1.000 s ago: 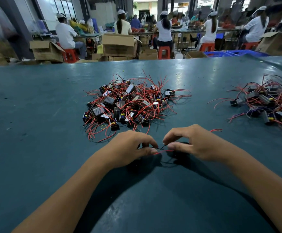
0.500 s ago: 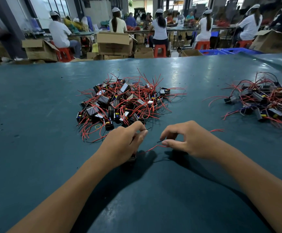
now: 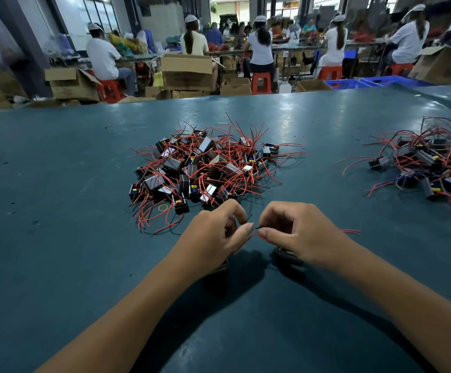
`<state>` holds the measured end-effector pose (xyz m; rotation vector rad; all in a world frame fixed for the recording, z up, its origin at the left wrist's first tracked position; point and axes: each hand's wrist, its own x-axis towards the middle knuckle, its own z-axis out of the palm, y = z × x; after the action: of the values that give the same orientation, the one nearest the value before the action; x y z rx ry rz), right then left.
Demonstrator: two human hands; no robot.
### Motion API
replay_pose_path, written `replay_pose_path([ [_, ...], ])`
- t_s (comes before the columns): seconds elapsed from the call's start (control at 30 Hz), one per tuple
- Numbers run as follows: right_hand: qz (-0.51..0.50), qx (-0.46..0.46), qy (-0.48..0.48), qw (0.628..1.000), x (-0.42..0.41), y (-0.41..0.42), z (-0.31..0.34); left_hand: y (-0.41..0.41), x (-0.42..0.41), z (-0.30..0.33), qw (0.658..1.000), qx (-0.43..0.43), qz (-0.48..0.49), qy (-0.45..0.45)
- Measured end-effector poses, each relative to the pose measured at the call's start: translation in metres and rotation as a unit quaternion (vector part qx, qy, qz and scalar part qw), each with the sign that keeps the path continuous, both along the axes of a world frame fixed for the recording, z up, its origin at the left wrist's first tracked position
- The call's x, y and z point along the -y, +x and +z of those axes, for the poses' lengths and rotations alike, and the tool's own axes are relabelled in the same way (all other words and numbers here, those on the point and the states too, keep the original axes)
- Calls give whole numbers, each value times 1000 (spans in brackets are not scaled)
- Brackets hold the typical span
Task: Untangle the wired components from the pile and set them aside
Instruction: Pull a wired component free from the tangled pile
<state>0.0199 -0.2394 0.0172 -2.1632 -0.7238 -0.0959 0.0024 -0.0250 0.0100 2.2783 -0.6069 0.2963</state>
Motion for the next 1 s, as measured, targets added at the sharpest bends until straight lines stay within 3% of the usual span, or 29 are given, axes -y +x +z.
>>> replay_pose_path([
  [0.23, -7, 5, 4, 1000, -1, -3, 1, 2, -1, -1, 994, -77, -41, -58],
  [0.57, -81, 1, 37, 996, -5, -7, 2, -2, -1, 0, 992, -98, -46, -72],
  [0.8, -79, -49, 71, 993, -14, -14, 1, -10, 3, 4, 996, -71, -60, -16],
  [1.0, -101, -99, 152, 978, -16, -16, -1, -5, 4, 1, 993, -90, -49, -65],
])
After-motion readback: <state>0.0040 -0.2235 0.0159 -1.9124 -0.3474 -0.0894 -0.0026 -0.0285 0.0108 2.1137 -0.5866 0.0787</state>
